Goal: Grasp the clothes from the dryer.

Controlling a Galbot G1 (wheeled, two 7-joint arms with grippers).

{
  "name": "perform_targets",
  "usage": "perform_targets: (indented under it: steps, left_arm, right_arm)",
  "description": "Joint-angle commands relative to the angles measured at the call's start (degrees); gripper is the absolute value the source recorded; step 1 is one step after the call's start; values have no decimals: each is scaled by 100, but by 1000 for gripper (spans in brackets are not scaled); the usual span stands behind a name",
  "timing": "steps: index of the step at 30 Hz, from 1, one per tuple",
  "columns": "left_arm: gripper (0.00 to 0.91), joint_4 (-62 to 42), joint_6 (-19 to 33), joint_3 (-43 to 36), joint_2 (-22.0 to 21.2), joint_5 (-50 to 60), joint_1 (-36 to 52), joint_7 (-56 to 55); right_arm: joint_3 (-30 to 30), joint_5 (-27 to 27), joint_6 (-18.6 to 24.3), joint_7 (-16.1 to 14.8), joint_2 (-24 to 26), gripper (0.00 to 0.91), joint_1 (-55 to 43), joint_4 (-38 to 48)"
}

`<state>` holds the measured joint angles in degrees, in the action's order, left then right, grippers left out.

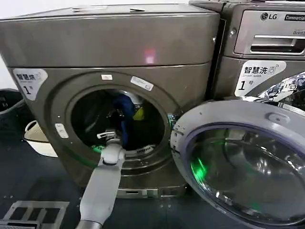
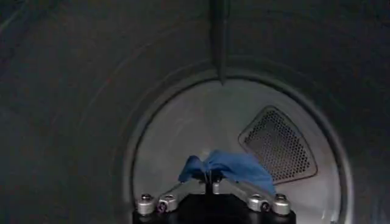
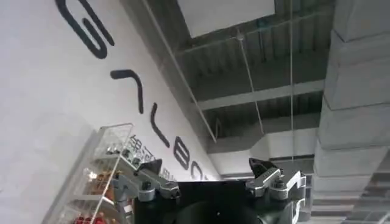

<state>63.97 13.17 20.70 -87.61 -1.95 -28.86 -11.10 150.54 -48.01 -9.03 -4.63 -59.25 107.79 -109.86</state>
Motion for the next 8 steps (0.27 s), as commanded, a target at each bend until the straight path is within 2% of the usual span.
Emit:
perform_targets:
  steps: [1,4,8]
  left_arm:
    - [0,-64,25,-43,-15,-20,79,0]
    - [0,-85,24,-86,-25,-24,125,12]
    - [0,-88,27,-95,-29,-23,149,24]
  right_arm:
    - [83,29,-73,41,3,907,24,45]
    - [87,74,-226,332,15,907,18,66]
    - [103,115,-417,529,34,907,37,151]
